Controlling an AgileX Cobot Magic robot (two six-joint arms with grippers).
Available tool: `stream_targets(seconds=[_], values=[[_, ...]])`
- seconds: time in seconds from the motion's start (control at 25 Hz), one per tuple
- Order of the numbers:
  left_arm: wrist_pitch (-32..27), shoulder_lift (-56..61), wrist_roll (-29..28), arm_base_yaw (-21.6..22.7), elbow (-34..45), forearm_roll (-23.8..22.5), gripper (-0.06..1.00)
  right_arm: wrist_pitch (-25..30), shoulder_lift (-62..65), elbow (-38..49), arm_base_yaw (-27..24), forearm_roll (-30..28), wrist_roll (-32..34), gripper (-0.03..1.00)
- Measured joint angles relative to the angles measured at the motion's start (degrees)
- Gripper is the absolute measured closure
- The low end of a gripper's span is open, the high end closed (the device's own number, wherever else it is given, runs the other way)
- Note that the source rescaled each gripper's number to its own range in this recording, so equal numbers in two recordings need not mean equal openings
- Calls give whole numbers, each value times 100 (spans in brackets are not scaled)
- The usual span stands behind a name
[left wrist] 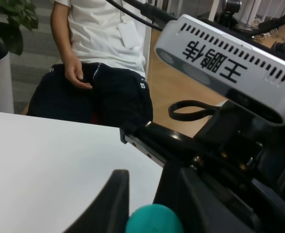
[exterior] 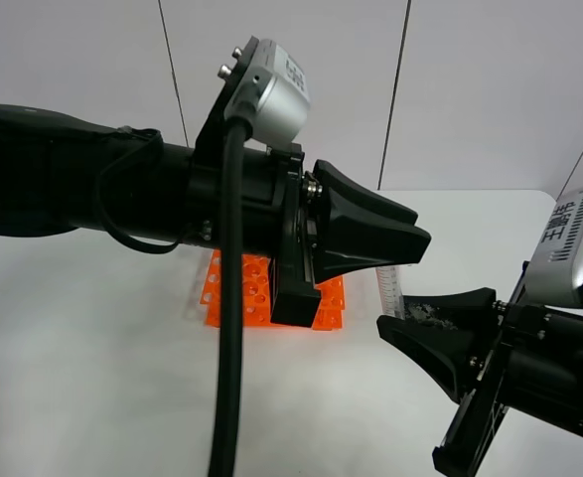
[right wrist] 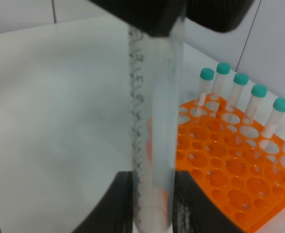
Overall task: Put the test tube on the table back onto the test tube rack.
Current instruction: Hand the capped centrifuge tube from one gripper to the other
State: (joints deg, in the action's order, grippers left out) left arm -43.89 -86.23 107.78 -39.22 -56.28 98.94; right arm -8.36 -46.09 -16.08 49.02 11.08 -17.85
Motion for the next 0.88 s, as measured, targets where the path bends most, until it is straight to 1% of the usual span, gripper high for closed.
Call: stream_targets(seconds=[0.32,0.4,0.48,0.56,0.6,0.64,0.68,0.8,0.88], values=[[45,0,0,0,0,0,94,-43,0,0,0,0,165,89],[56,0,0,0,0,0,94,-43,0,0,0,19,202,86],[106,0,1,0,0,0,94,-43,0,0,0,44,230,73],[137,0,6,0,0,0,94,-43,0,0,0,61,255,47],[141,0,6,0,0,0,94,-43,0,0,0,61,273,35],[141,0,6,0,0,0,94,-43,0,0,0,61,306,24],[136,0,6,0,0,0,94,-43,0,0,0,61,318,16],[136,0,6,0,0,0,94,-48,0,0,0,61,332,9],[136,0,6,0,0,0,94,-48,0,0,0,61,332,9]])
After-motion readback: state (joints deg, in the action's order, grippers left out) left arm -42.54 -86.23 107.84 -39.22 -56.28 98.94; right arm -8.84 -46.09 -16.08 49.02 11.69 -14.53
